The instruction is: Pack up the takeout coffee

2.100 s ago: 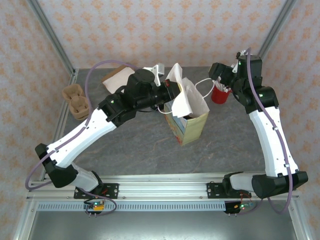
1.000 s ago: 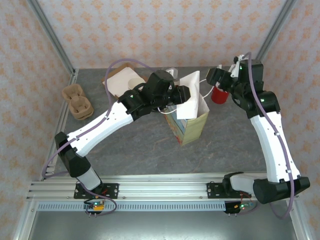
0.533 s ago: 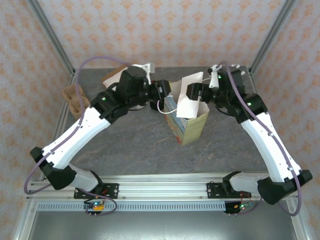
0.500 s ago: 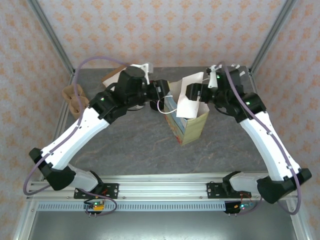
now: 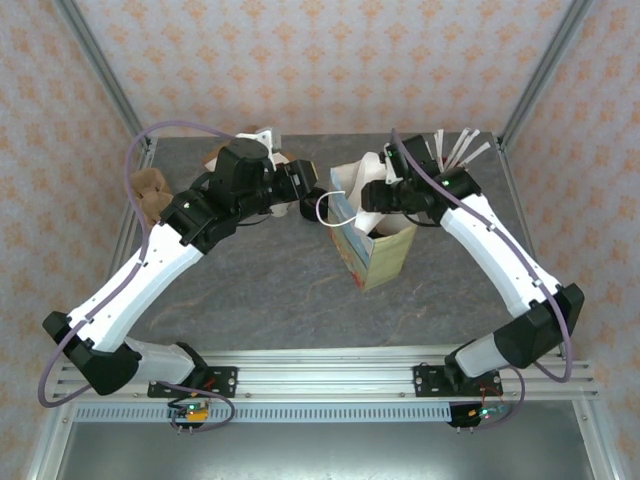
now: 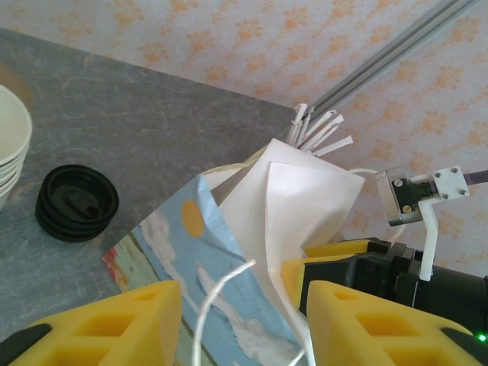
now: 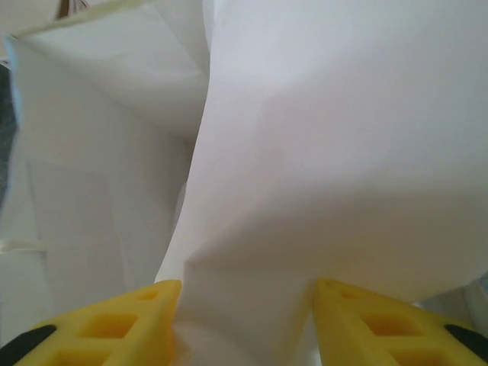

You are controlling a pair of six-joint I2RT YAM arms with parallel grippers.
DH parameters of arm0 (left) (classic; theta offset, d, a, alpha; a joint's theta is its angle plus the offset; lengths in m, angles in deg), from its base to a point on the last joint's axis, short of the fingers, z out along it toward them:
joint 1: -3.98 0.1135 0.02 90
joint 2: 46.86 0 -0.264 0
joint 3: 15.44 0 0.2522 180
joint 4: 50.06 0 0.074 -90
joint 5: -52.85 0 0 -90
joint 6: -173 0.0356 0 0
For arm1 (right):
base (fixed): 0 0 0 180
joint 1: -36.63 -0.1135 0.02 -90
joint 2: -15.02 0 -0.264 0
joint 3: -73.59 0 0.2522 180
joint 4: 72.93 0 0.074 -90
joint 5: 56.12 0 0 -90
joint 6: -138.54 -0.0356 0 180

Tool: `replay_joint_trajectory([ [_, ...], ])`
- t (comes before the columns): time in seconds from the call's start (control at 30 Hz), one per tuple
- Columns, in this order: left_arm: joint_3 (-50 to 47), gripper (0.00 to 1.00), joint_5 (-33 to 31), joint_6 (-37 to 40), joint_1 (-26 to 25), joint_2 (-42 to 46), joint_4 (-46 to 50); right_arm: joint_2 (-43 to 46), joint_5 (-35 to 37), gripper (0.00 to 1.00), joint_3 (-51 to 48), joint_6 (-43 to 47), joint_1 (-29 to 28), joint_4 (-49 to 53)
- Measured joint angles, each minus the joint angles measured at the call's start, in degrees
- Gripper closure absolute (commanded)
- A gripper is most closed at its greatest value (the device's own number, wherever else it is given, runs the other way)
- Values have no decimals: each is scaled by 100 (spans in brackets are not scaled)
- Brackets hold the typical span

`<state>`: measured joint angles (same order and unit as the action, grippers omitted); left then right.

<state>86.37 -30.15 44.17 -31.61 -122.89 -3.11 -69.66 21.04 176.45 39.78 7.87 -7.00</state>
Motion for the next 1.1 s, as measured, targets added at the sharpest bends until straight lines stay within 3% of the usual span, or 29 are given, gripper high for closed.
replay_joint_trajectory([
  [0.37, -55, 51, 0, 142, 151, 79, 2, -485, 330, 59, 608, 625, -177, 859],
  [0.63, -197, 50, -26, 195, 313, 168, 0, -798, 1082, 59, 1143, 1021, -175, 1469],
  [1.1, -323, 50, -48, 293, 393, 282, 0, -966, 1381, 60, 1628, 1185, -175, 1690],
])
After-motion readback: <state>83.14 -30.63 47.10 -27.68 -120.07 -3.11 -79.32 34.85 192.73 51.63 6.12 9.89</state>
